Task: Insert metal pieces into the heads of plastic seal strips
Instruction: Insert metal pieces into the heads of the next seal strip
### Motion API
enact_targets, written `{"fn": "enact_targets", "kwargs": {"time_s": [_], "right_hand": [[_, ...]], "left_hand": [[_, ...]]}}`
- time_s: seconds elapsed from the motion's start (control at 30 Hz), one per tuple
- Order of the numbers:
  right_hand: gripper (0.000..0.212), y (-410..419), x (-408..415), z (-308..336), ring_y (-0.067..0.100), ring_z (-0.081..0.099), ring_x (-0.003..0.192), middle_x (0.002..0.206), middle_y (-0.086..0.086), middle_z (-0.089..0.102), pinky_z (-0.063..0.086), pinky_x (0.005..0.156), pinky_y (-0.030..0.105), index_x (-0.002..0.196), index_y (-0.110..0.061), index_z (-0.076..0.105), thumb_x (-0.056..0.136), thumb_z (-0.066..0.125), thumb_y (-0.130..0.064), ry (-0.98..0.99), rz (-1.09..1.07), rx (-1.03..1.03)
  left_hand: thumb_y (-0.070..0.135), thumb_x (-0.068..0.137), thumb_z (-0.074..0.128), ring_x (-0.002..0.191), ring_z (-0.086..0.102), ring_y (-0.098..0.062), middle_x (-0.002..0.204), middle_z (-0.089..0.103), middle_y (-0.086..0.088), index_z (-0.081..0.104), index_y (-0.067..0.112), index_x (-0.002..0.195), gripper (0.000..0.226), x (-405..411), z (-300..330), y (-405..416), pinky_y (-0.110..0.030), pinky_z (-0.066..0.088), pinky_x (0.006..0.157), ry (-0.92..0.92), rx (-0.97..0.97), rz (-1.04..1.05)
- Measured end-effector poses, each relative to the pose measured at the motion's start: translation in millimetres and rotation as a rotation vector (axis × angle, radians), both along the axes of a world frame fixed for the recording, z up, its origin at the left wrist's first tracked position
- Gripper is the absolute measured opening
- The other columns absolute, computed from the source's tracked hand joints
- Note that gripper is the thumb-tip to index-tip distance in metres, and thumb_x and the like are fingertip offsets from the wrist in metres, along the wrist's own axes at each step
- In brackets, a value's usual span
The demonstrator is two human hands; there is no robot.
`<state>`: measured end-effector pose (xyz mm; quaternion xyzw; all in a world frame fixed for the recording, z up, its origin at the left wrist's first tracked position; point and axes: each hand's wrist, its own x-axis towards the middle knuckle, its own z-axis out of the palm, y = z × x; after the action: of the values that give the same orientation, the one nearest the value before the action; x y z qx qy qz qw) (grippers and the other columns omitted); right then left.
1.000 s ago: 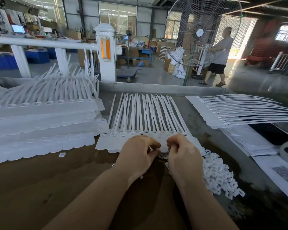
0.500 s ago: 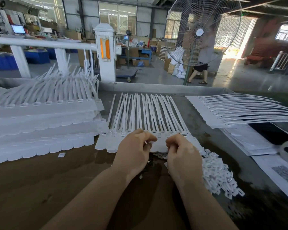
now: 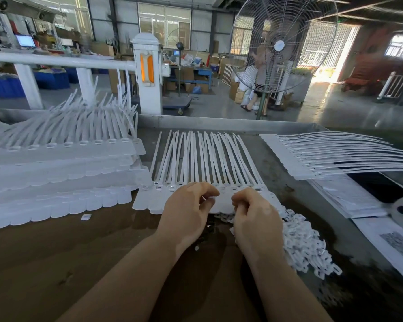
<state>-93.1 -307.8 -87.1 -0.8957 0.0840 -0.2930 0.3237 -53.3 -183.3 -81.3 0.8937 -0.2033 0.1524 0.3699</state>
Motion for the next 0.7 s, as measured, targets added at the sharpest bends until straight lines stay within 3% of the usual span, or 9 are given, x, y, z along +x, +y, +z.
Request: {"fn": "enact_targets", "kwargs": {"time_s": [0.3, 0.57, 0.7], "right_hand": [[0.019, 0.6, 1.2, -0.9, 0.013, 0.057, 0.078, 0.084, -0.004, 0.066, 0.038, 0.066, 0.024, 0.091, -0.017, 0.064, 0.088, 0.049, -0.006, 0.001, -0.002, -0.004], [0.019, 1.1, 1.5, -0.8, 0.013, 0.057, 0.078, 0.085, -0.005, 0.065, 0.036, 0.066, 0.023, 0.092, -0.019, 0.064, 0.089, 0.049, -0.007, 0.017, -0.009, -0.001], [0.019, 1.5, 1.5, -0.5, 0.012, 0.056, 0.079, 0.086, -0.005, 0.065, 0.036, 0.066, 0.023, 0.092, -0.018, 0.064, 0.089, 0.049, -0.007, 0.024, -0.007, -0.009]], "left_hand": [[0.023, 0.092, 0.058, 0.087, 0.049, 0.002, 0.104, 0.066, 0.012, 0.067, 0.027, 0.11, 0.021, -0.7, 0.8, 1.9, -0.009, 0.033, 0.08, 0.013, -0.005, 0.02], [0.022, 0.092, 0.058, 0.079, 0.046, 0.006, 0.095, 0.06, 0.018, 0.066, 0.028, 0.11, 0.021, 0.9, -1.0, 3.5, 0.002, 0.031, 0.068, 0.029, 0.002, 0.041], [0.022, 0.092, 0.058, 0.082, 0.047, 0.006, 0.101, 0.063, 0.015, 0.067, 0.028, 0.11, 0.021, 1.6, -0.9, 3.7, 0.0, 0.03, 0.073, 0.034, 0.006, 0.042]]}}
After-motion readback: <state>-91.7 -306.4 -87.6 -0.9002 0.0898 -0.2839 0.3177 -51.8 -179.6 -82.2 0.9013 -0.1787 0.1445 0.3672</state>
